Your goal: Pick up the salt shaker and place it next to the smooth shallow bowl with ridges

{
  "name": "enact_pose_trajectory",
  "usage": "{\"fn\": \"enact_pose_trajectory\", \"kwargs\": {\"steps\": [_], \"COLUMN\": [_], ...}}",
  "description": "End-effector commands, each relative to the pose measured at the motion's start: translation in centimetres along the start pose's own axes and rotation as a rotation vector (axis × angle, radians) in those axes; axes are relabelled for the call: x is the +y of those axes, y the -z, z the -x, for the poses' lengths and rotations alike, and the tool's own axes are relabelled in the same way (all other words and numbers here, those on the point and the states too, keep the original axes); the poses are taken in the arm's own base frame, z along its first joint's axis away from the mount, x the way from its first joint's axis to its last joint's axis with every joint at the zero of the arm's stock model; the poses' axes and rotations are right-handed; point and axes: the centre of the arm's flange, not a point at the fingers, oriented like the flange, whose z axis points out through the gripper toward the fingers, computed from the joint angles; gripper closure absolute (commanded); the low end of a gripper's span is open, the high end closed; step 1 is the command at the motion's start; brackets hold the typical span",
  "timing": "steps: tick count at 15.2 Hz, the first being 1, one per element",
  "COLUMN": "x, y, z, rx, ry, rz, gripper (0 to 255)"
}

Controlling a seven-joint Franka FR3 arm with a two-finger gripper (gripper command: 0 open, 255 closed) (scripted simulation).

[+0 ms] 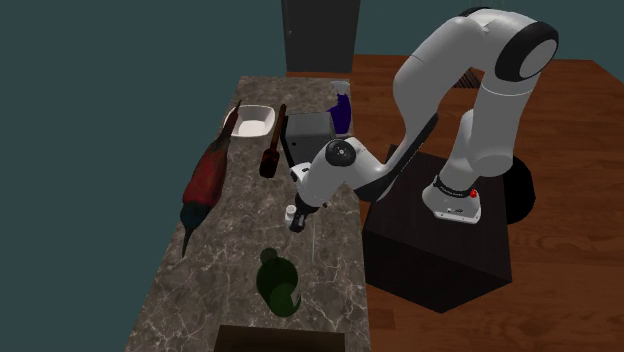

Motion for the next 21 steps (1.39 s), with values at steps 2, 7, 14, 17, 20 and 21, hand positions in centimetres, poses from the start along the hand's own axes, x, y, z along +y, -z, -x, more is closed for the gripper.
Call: {"fn": "enact_pose_trajectory", "kwargs": {"steps": [2,7,14,17,20,21], "x": [0.0,0.0,-0.1,-0.1,-0.1,-0.1], "y": [0.0,0.0,2.5,4.0,5.5,5.9], "z": [0.0,0.0,-0.9,-1.4,-2.0,-2.2], "rx": [0.0,0.0,0.0,0.0,0.0,0.0], "ry": [0.0,0.0,0.0,0.0,0.0,0.0], "rz": [0.0,0.0,0.0,0.0,0.0,0.0], "gripper": [255,255,255,255,255,255]}}
